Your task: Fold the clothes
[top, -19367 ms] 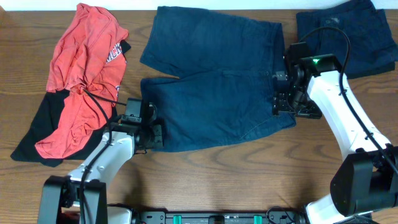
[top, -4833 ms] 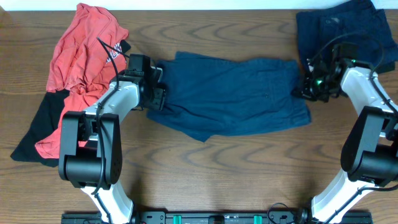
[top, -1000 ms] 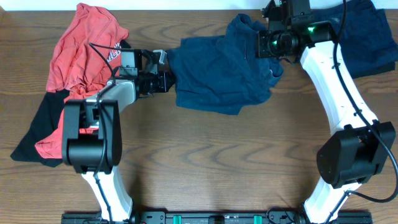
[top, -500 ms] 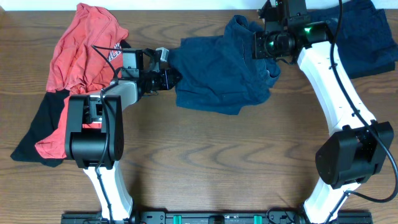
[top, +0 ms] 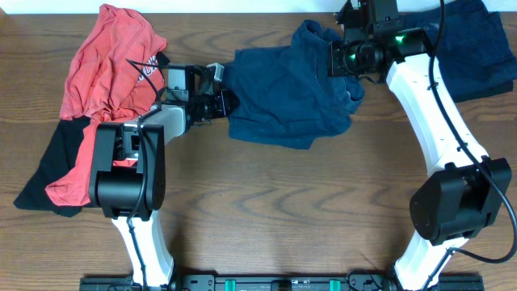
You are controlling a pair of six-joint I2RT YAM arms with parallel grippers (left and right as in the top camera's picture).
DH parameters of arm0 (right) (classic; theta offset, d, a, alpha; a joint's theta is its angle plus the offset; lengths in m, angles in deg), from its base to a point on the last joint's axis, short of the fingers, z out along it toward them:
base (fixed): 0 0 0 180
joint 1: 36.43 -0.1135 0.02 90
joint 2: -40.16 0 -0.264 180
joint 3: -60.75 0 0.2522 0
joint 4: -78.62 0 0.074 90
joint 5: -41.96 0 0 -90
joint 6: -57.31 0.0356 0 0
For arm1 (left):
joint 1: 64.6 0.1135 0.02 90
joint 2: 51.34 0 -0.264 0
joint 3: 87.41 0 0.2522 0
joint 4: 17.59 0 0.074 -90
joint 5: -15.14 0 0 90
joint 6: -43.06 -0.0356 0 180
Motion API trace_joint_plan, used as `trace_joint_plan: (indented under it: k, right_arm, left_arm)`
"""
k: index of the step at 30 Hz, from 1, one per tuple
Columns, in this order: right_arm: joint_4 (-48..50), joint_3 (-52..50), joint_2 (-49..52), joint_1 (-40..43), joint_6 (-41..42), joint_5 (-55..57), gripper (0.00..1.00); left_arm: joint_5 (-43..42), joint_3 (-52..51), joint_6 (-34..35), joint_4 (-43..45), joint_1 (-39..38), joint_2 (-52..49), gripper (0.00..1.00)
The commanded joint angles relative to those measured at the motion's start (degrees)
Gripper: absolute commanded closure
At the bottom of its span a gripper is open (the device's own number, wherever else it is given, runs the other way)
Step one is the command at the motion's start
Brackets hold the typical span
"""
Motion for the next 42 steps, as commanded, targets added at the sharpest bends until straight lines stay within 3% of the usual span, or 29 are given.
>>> trace_joint_plan:
  k: [1,14,19,27,42]
  right_arm:
    - [-0.1,1.6,-2.0,-1.1,-0.2,-0.3,0.99]
    - [0.8,1.6,-2.0,-2.6,0.1,-0.3,0.99]
    - [4.8,1.9,-2.0,-5.5,3.0,-0.3,0.99]
    - [16.5,1.9,-0.1,-14.6,9.7,5.0,0.99]
    - [23.5,1.9,13.3,-20.3,9.4,6.8,0.99]
  left_arm:
    - [4.4,0.6,2.3,-0.9,-0.2,-0.2,0.94]
    - [15.2,0.5,9.5,-2.2,-4.5,-2.6,0.94]
    - [15.3,0.5,13.3,-1.9,-4.5,-5.3,0.94]
    - [15.3,0.5,13.4,-1.9,-4.5,-5.8,0.94]
    - [14.1,0.5,13.3,-2.4,-4.5,-5.8,0.94]
